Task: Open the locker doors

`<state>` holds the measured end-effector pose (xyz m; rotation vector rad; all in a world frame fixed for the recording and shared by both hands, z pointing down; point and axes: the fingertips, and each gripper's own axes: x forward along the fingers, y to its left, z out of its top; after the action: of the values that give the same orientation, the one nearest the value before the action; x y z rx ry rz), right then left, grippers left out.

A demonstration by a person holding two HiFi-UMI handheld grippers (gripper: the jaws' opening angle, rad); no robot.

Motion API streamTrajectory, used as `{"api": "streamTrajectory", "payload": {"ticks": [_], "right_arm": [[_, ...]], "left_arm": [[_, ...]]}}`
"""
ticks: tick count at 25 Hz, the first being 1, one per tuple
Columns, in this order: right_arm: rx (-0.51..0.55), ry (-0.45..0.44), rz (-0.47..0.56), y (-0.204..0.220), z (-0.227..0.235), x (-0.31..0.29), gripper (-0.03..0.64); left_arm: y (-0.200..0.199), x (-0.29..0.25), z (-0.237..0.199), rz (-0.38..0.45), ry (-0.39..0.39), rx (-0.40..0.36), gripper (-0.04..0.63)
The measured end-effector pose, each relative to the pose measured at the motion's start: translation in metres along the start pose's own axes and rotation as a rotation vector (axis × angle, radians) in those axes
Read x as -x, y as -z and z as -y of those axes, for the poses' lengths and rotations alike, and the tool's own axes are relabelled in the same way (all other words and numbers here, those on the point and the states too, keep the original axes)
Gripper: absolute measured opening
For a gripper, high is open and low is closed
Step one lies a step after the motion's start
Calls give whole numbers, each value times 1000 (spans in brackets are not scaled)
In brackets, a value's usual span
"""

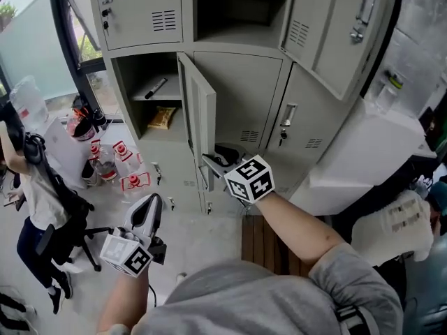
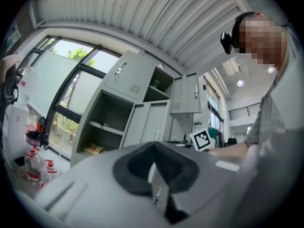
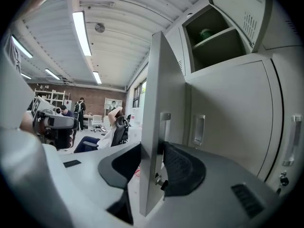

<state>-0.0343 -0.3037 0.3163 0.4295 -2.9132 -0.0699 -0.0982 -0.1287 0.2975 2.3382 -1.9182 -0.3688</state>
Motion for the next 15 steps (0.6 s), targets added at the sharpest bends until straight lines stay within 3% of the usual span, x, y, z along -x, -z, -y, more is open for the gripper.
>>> {"api": "streamTrajectory", "payload": {"ticks": [10, 15], "right_arm": [[-16, 10, 29, 0, -14, 9, 152], [-166, -143, 62, 68, -78, 74, 147]], "left_arm": [[-15, -1, 13, 14, -29, -38, 5], [23, -1, 17, -34, -13, -7, 5]]}}
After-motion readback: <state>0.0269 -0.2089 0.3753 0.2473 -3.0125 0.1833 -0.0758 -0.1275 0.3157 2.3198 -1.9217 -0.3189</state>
